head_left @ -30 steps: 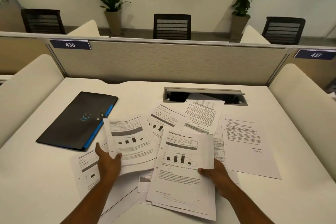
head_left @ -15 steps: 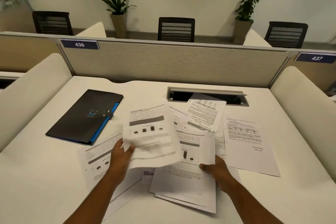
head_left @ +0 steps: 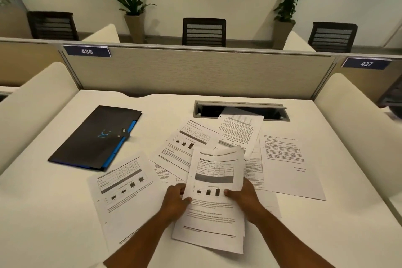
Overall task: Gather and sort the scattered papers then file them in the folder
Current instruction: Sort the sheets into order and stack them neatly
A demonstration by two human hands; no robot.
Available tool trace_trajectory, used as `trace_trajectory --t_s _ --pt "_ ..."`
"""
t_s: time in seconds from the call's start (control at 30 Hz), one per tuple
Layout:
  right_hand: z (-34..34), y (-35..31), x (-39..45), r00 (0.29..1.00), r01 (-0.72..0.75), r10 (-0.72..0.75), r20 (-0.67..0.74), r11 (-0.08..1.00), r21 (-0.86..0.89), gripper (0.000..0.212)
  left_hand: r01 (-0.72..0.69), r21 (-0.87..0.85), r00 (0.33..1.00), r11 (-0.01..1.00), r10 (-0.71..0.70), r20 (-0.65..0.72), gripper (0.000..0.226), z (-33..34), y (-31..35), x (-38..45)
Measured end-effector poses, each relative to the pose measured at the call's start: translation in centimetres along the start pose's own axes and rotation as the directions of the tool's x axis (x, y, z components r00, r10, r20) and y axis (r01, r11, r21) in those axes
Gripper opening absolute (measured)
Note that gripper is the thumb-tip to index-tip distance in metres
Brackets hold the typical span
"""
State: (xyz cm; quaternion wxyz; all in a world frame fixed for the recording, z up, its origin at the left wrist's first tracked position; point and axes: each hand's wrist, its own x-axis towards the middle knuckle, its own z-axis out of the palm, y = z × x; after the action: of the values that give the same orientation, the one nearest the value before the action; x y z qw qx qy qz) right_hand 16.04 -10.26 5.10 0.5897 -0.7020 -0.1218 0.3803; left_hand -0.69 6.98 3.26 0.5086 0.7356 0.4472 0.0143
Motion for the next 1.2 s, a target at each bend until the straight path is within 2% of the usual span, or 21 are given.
trace_trajectory --t_s 0.1,0.17,0.23,0.27,0.37,0.47,0.53,0.63,0.7,0.77,0.87,0.97,1.07,1.13,1.2 --pt "0.8 -1.1 -0.7 0.997 0.05 -0.052 -0.048 0.998 -0.028 0.054 -0.013 -0.072 0.996 0.997 0.007 -0.088 0.057 -0.7 1.1 -0.7" --pt "0.7 -2.6 -1.1 0.995 0.099 -0.1 -0.022 0.995 -0.025 0.051 -0.062 -0.261 0.995 0.963 0.039 -0.094 0.061 -1.8 2.3 -1.3" --pt "0.6 -4.2 -1.6 0.986 0.165 -0.165 -0.009 0.986 0.005 0.047 -0.139 -0.467 0.99 0.873 0.117 -0.075 0.049 -3.1 4.3 -2.1" --pt "0.6 -5.2 -1.9 0.979 0.202 -0.202 -0.027 0.979 0.016 0.043 -0.19 -0.509 0.982 0.84 0.161 -0.101 0.039 -3.6 5.3 -2.5" --pt "1.3 -8.1 -2.8 0.934 0.329 -0.327 -0.146 0.944 -0.01 0.033 -0.385 -0.486 0.92 0.784 0.281 -0.274 0.022 -4.5 8.3 -3.8" --pt "2.1 -10.0 -3.5 0.862 0.447 -0.441 -0.25 0.894 -0.033 0.029 -0.546 -0.433 0.828 0.718 0.383 -0.41 0.031 -4.7 9.7 -5.1" --pt "2.4 -10.3 -3.9 0.823 0.505 -0.495 -0.277 0.862 -0.042 0.035 -0.595 -0.394 0.787 0.701 0.41 -0.46 0.037 -4.8 9.7 -5.5" --pt "3.3 -8.9 -4.1 0.839 0.468 -0.469 -0.275 0.881 -0.072 0.052 -0.581 -0.373 0.801 0.723 0.428 -0.419 0.022 -4.2 9.2 -5.4" --pt "3.9 -7.5 -3.9 0.865 0.407 -0.415 -0.283 0.909 -0.088 0.05 -0.549 -0.353 0.825 0.758 0.423 -0.375 0.019 -3.5 8.9 -5.5" --pt "3.9 -6.9 -3.7 0.863 0.399 -0.393 -0.316 0.916 -0.048 0.046 -0.552 -0.334 0.814 0.764 0.409 -0.412 0.021 -3.3 8.9 -5.7" --pt "3.2 -6.3 -3.4 0.846 0.428 -0.413 -0.338 0.903 -0.032 0.052 -0.582 -0.324 0.786 0.746 0.415 -0.458 0.021 -3.2 8.3 -5.8" --pt "2.9 -3.7 -3.2 0.907 0.308 -0.329 -0.263 0.944 -0.117 0.05 -0.465 -0.318 0.876 0.826 0.377 -0.301 0.03 -1.5 5.9 -5.3" --pt "2.3 -1.3 -2.6 0.911 0.265 -0.318 -0.261 0.939 -0.219 0.033 -0.365 -0.215 0.928 0.906 0.335 -0.166 0.034 -0.6 3.7 -4.2" --pt "1.5 -1.3 -2.2 0.901 0.256 -0.316 -0.297 0.941 -0.222 0.029 -0.346 -0.166 0.934 0.923 0.321 -0.159 0.038 -1.0 2.8 -3.4" --pt "0.3 -1.7 -1.8 0.908 0.23 -0.288 -0.305 0.95 -0.213 0.032 -0.27 -0.138 0.945 0.953 0.235 -0.229 0.047 -2.0 1.3 -2.7"
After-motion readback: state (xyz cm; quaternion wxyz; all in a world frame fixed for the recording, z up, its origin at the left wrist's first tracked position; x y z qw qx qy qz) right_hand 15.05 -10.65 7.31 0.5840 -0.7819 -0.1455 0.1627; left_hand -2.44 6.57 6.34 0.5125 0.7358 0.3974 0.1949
